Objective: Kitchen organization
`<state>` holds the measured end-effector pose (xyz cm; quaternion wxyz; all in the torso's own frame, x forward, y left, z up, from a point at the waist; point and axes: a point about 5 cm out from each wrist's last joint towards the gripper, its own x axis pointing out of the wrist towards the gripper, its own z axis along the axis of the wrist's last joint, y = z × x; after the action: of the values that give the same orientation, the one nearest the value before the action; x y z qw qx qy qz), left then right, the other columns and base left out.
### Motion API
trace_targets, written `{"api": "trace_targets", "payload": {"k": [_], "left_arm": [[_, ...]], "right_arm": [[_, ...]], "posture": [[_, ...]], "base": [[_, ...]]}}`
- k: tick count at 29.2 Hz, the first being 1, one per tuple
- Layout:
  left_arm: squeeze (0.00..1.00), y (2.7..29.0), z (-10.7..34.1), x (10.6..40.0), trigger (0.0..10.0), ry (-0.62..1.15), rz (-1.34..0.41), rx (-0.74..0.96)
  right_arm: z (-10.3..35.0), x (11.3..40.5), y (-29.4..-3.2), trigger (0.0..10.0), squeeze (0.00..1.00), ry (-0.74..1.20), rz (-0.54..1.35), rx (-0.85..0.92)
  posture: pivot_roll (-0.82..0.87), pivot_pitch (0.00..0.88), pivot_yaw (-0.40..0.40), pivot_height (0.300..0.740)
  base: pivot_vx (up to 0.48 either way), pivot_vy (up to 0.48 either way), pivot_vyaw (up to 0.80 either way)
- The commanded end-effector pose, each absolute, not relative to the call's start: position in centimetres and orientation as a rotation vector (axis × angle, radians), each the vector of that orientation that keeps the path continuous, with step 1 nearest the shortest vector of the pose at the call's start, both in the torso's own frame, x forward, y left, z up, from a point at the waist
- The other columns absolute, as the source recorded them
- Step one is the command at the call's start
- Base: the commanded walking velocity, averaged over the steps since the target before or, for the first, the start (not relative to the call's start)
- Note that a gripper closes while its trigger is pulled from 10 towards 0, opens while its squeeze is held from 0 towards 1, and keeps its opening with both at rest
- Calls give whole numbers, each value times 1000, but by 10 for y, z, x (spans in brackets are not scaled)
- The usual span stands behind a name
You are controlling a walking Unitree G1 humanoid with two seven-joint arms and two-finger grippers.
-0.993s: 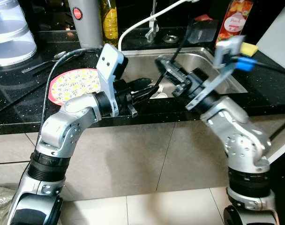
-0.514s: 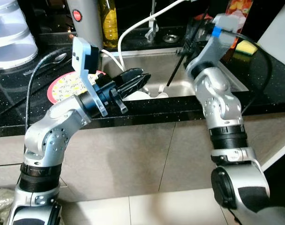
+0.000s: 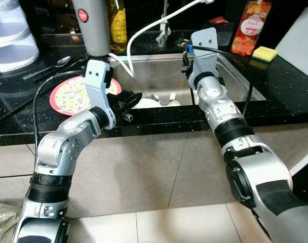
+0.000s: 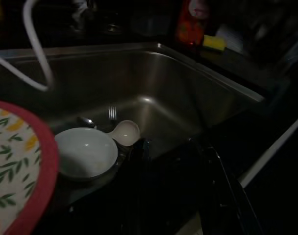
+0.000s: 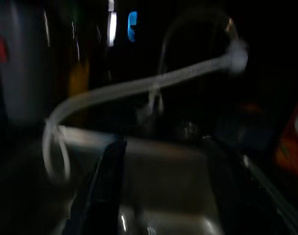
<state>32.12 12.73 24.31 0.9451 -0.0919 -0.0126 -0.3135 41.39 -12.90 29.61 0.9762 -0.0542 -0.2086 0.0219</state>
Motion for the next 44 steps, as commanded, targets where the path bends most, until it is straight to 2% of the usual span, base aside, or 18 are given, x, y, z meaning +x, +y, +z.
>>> {"api": "trace_targets", "payload": {"k": [1, 6, 8, 12, 18, 28, 33, 37, 39, 40, 44], "left_arm": [[0, 126, 241, 318, 10000, -12, -636, -182], [0, 120, 238, 320, 10000, 3, -640, -174], [0, 118, 239, 321, 10000, 5, -639, -170], [0, 118, 238, 326, 10000, 33, -609, -174], [0, 122, 238, 333, 10000, 34, -559, -150], [0, 125, 242, 334, 10000, 17, -495, -37], [0, 131, 236, 340, 10000, 53, -376, 135], [0, 138, 231, 343, 10000, 99, -315, 237], [0, 145, 228, 344, 10000, 114, -290, 450], [0, 145, 228, 344, 10000, 114, -290, 450], [0, 165, 223, 343, 10000, 182, -301, 716]], "right_arm": [[339, 405, -137, 10000, 0, -629, 13, -38], [360, 390, -137, 10000, 0, -747, 73, -47], [352, 389, -133, 10000, 0, -717, 135, -68], [308, 391, -132, 10000, 0, -513, 251, -192], [291, 386, -136, 10000, 0, -418, 288, -194], [267, 358, -144, 10000, 0, -274, 378, -131], [245, 346, -146, 10000, 0, -176, 390, -31], [244, 341, -144, 10000, 0, -160, 429, -21], [246, 337, -141, 10000, 0, -156, 488, -24], [246, 337, -141, 10000, 0, -156, 488, -24], [250, 326, -130, 10000, 0, -168, 581, -29]], "posture": [[106, 0, -20, 740], [100, 2, -16, 740], [97, 2, -14, 740], [89, 0, -3, 740], [67, 4, 6, 740], [59, 0, 25, 740], [59, 2, 16, 740], [53, 0, 24, 740], [50, 0, 31, 740], [50, 0, 31, 740], [56, 0, 33, 740]], "base": [[0, 0, 0], [0, 0, 0], [0, 0, 0], [0, 0, 0], [0, 0, 0], [0, 0, 0], [0, 0, 0], [0, 0, 0], [0, 0, 0], [0, 0, 0], [0, 0, 0]]}}
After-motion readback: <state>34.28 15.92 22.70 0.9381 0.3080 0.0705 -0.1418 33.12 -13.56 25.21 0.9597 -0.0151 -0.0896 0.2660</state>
